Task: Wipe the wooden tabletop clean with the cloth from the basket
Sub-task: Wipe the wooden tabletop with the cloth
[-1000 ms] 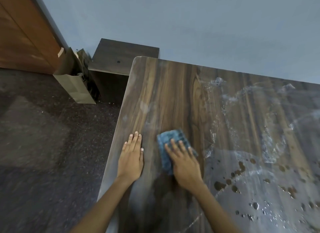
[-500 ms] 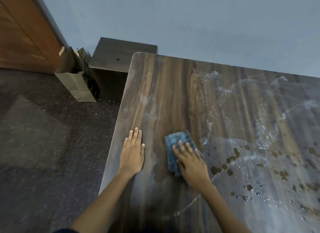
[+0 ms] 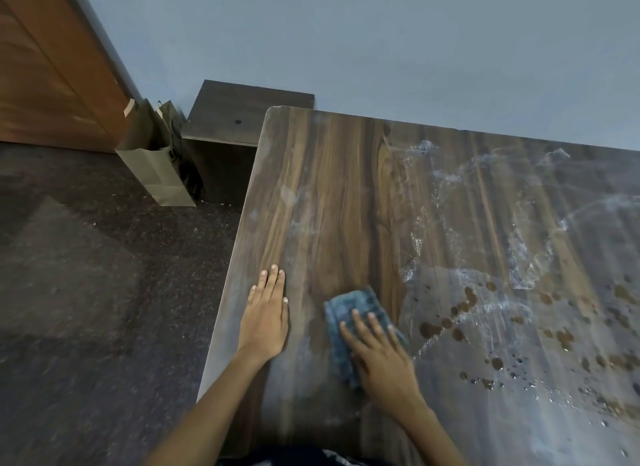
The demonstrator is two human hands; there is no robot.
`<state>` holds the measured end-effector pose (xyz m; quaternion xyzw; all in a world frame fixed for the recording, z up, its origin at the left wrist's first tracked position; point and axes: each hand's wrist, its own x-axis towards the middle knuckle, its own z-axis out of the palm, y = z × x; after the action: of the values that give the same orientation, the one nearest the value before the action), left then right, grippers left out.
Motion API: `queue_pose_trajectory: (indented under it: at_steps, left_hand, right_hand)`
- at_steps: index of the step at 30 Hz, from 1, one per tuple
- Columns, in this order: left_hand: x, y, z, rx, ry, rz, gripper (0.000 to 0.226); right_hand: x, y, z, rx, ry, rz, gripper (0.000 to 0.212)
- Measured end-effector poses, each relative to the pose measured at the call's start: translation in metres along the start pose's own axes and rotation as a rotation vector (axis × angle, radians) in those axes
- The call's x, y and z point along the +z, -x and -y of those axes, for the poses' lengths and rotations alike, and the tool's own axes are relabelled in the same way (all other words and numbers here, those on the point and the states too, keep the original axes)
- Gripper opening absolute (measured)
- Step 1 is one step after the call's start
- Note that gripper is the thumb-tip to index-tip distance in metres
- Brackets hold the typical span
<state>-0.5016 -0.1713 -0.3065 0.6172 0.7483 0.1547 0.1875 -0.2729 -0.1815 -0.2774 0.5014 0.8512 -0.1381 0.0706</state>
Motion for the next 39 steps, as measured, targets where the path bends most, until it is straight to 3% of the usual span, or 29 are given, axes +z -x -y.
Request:
queue_pose_trajectory:
  at_steps: [3,6,12,15,19,23,25,28,32,39]
  left_hand:
    - [0.004,0.012,-0.003,-0.014,-0.016,0.002,0.069]
    - [0.010,0.020,-0.007,-0.033,-0.053,-0.003,0.066]
    - [0.012,0.031,-0.010,-0.002,-0.053,0.019,0.067]
    - [0.011,0.040,-0.009,0.015,-0.040,0.026,0.065]
    - [0.010,0.051,-0.009,0.037,-0.040,0.030,0.059]
    - [0.011,0.055,-0.009,0.040,-0.035,0.029,0.061]
    - [0.011,0.056,-0.008,0.037,-0.021,0.032,0.066]
    - [0.008,0.062,-0.009,0.014,0.057,0.027,0.062]
    - [0.005,0.076,-0.008,-0.033,0.108,-0.017,0.055]
    - [0.007,0.092,-0.012,-0.048,0.049,-0.020,0.052]
  right_hand:
    - [-0.017,-0.026,-0.026,0.170,-0.020,-0.023,0.056]
    - [-0.025,-0.068,-0.009,0.278,-0.063,-0.034,0.059]
    - [-0.003,-0.051,0.056,-0.106,-0.037,0.006,0.058]
    - [0.007,-0.012,0.044,-0.131,-0.027,0.025,0.055]
    - [-0.003,-0.007,-0.004,0.049,-0.075,0.002,0.059]
    - [-0.025,-0.065,0.004,0.235,-0.075,-0.011,0.059]
    - [-0.024,-0.083,0.026,0.177,-0.075,-0.025,0.063]
    - [-0.009,-0.061,0.058,-0.085,-0.054,-0.023,0.058]
    - [0.005,-0.008,0.043,-0.214,-0.068,0.033,0.057]
    - [-0.021,-0.049,-0.009,0.082,-0.030,0.045,0.059]
